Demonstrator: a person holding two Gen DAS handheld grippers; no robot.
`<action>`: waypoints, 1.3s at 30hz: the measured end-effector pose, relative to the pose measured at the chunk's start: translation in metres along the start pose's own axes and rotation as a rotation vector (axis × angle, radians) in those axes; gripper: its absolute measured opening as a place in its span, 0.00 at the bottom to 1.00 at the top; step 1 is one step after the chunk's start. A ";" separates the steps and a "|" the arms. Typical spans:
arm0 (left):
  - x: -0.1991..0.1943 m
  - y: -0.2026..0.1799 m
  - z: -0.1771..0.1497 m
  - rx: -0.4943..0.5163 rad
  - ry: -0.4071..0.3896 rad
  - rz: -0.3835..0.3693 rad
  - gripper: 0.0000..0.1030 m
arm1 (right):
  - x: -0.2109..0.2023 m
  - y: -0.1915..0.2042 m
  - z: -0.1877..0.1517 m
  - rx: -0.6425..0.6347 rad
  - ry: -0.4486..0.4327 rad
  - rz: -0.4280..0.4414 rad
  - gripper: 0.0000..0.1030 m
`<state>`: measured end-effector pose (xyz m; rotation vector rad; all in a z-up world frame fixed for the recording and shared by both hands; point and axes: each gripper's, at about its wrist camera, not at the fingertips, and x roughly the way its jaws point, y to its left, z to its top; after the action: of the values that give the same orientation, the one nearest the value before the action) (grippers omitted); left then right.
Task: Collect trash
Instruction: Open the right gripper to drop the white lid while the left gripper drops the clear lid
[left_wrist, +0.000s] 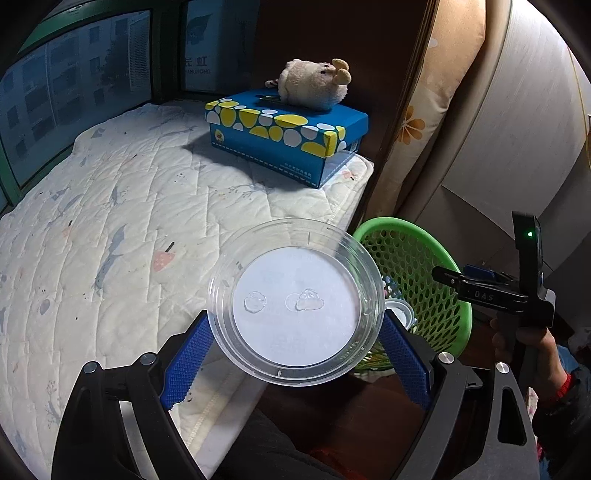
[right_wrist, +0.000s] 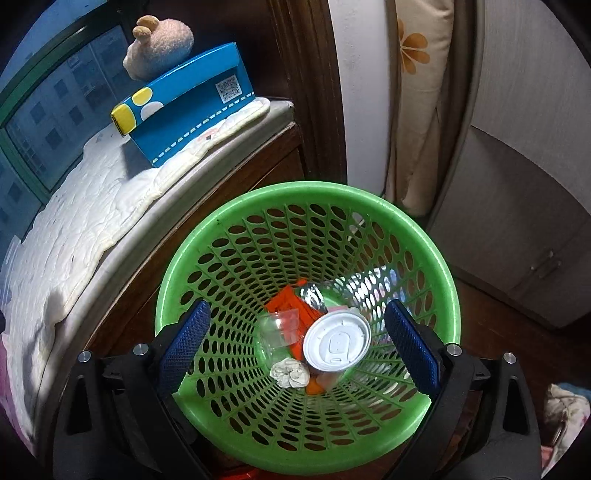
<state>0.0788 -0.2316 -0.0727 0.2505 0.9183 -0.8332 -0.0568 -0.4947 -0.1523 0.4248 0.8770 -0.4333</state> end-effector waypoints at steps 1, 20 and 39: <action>0.002 -0.004 0.001 0.006 0.003 -0.005 0.84 | -0.004 -0.001 0.000 0.001 -0.009 0.001 0.92; 0.060 -0.090 0.010 0.103 0.093 -0.095 0.84 | -0.078 -0.016 -0.020 -0.013 -0.125 -0.023 0.92; 0.098 -0.114 0.016 0.076 0.144 -0.144 0.88 | -0.085 -0.030 -0.033 0.031 -0.127 -0.038 0.92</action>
<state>0.0374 -0.3682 -0.1228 0.3157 1.0496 -0.9942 -0.1413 -0.4869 -0.1083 0.4054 0.7571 -0.5045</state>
